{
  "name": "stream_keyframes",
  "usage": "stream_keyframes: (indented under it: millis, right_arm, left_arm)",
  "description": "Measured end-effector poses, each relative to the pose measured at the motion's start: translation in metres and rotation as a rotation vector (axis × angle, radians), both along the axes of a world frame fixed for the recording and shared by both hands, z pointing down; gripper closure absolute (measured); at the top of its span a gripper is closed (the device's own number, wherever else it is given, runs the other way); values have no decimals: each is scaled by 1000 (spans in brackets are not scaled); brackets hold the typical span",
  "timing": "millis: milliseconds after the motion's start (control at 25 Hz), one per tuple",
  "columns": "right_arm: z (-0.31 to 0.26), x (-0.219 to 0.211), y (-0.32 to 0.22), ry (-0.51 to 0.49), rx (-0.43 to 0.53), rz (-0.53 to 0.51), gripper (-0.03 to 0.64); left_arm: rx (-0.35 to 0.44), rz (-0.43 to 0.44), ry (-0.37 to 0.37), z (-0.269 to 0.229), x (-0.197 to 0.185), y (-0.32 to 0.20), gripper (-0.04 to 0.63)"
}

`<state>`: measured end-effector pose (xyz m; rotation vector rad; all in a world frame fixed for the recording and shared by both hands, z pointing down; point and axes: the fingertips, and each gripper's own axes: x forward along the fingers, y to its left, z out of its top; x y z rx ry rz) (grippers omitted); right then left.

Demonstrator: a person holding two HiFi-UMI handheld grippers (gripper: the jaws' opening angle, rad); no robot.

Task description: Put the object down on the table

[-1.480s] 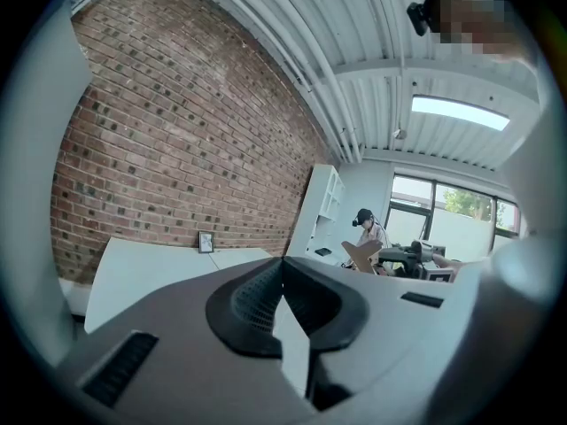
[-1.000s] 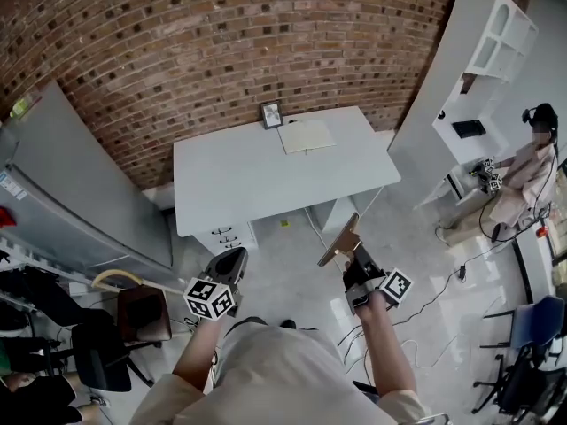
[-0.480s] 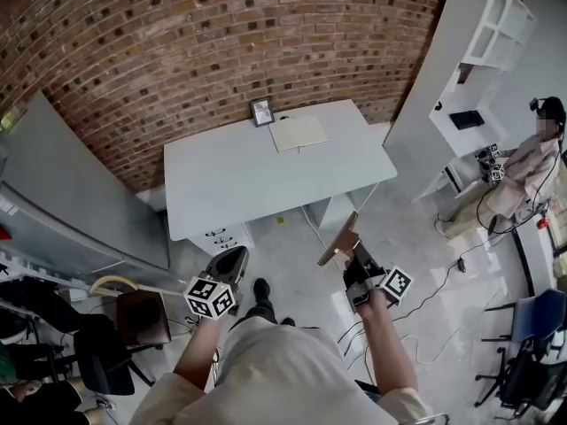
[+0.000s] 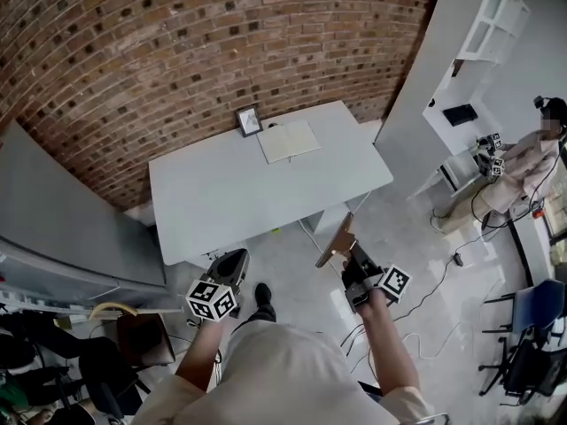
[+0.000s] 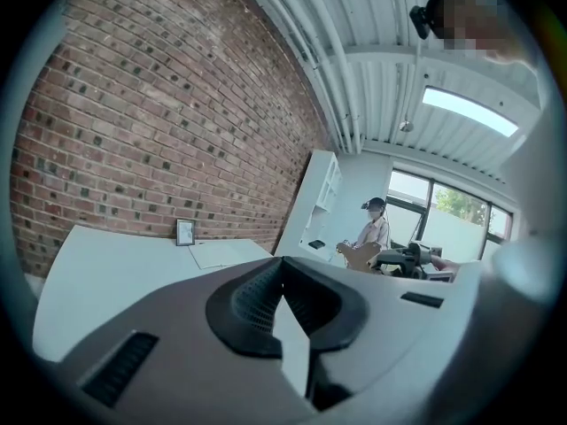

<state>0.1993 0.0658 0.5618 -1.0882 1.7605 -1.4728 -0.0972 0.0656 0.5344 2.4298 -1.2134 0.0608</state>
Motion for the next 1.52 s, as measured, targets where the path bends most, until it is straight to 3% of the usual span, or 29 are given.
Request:
stream_keyframes:
  millis: [600, 920, 1280, 1520]
  right_arm:
    - [13, -31, -122, 56, -45, 78, 588]
    - [21, -66, -166, 70, -54, 82, 588]
    - [32, -72, -195, 103, -103, 64, 588]
    - [50, -68, -226, 91, -125, -18, 588]
  left_arm:
    - [-32, 139, -10, 8, -22, -156, 601]
    - [-45, 181, 13, 22, -47, -208, 601]
    - [-85, 176, 26, 37, -43, -223, 601]
    - [-91, 92, 15, 39, -40, -239, 601]
